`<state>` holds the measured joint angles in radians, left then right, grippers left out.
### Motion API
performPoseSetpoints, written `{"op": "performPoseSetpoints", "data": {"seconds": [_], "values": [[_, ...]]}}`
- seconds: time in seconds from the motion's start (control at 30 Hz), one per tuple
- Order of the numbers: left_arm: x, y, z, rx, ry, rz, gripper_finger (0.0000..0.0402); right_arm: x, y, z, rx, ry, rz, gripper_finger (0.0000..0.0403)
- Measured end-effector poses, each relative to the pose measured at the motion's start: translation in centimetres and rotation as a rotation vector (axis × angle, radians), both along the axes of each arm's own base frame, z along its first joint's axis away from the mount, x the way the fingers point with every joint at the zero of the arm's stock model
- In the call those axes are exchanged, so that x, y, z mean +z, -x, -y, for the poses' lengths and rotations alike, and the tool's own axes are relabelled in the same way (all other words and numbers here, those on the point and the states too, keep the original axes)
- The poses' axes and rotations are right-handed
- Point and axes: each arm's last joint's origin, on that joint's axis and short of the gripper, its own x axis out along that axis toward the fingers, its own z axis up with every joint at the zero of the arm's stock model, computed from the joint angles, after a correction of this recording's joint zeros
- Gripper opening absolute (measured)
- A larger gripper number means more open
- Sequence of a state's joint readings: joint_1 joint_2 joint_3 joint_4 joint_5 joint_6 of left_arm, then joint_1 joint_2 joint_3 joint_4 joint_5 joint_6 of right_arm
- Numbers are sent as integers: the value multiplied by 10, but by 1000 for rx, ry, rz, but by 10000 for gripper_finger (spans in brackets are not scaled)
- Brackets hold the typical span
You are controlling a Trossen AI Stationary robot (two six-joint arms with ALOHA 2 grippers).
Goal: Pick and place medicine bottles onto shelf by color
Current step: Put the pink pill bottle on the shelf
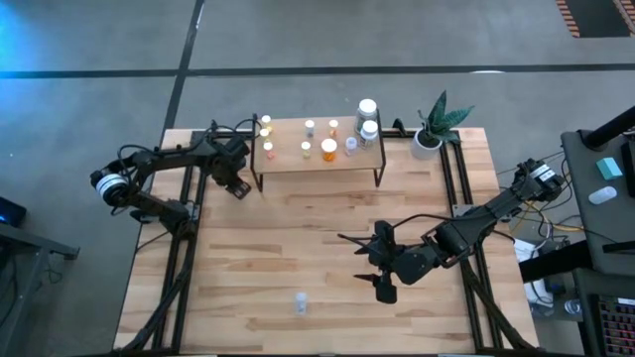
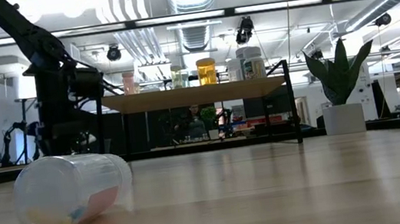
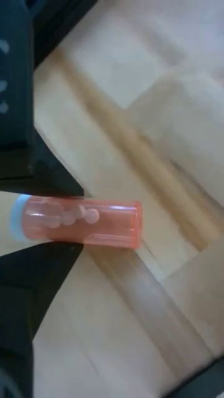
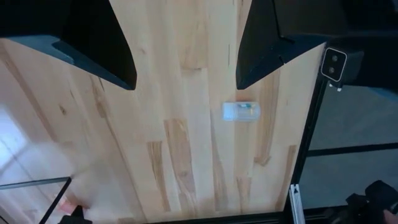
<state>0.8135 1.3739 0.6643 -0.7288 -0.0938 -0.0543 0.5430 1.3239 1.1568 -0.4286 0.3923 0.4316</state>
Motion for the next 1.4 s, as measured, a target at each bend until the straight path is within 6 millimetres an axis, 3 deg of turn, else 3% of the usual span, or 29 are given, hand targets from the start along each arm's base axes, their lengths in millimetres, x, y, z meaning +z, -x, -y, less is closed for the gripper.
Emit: {"op": "performPoseSetpoints", "data": {"seconds": [0.13,0.4,0.93,1.13,1.4], "values": [[-3,-2,7,72,19,6,100,0,0,0,4,5,1,265],[0,-13,26,53,53,-2,99,2,-1,-1,17,12,20,265],[-2,-13,65,96,115,-134,99,4,-2,-3,29,4,48,265],[12,-7,65,103,-8,-95,99,4,-2,-3,29,4,48,265],[44,8,74,104,-65,83,99,6,-3,-4,29,-6,65,265]]}}
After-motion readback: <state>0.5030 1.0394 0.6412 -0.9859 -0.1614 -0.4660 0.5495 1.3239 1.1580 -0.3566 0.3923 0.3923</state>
